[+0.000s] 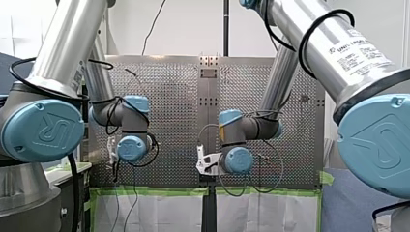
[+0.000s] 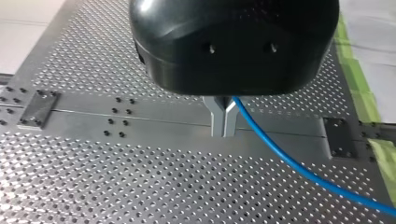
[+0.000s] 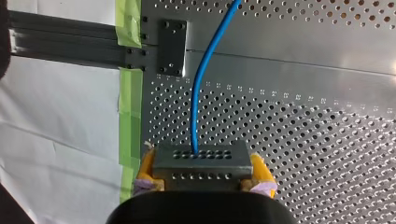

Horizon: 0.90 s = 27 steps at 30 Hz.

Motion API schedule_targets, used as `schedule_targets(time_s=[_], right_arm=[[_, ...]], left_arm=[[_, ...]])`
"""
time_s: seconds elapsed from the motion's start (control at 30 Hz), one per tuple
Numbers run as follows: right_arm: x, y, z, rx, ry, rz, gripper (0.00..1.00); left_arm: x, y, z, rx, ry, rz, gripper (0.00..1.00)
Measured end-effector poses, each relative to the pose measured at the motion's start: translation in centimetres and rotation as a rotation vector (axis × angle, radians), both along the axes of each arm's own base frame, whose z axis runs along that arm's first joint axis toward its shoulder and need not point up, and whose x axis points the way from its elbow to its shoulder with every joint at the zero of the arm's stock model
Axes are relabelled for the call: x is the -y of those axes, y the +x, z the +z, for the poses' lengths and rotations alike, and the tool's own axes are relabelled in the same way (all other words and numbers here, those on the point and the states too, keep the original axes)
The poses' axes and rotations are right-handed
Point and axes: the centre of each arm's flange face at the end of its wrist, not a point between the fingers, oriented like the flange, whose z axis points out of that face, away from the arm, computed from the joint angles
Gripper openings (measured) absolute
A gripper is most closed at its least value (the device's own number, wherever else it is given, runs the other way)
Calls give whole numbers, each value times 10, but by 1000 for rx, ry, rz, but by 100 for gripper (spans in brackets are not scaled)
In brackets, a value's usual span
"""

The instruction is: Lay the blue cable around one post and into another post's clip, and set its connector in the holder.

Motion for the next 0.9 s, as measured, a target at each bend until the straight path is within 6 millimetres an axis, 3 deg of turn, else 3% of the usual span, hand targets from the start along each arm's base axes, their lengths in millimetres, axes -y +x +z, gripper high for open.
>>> schedule_targets(time_s=[0.4, 0.7, 0.9], right_arm=[[5, -1, 41, 86, 55, 10, 0], [28, 13, 95, 141, 13, -3, 0], [43, 22, 136, 179, -21, -8, 0]], left_arm=[[8, 21, 38, 54, -81, 13, 0], [16, 43, 82, 119, -135, 31, 0], [16, 46, 105, 141, -171, 36, 0]])
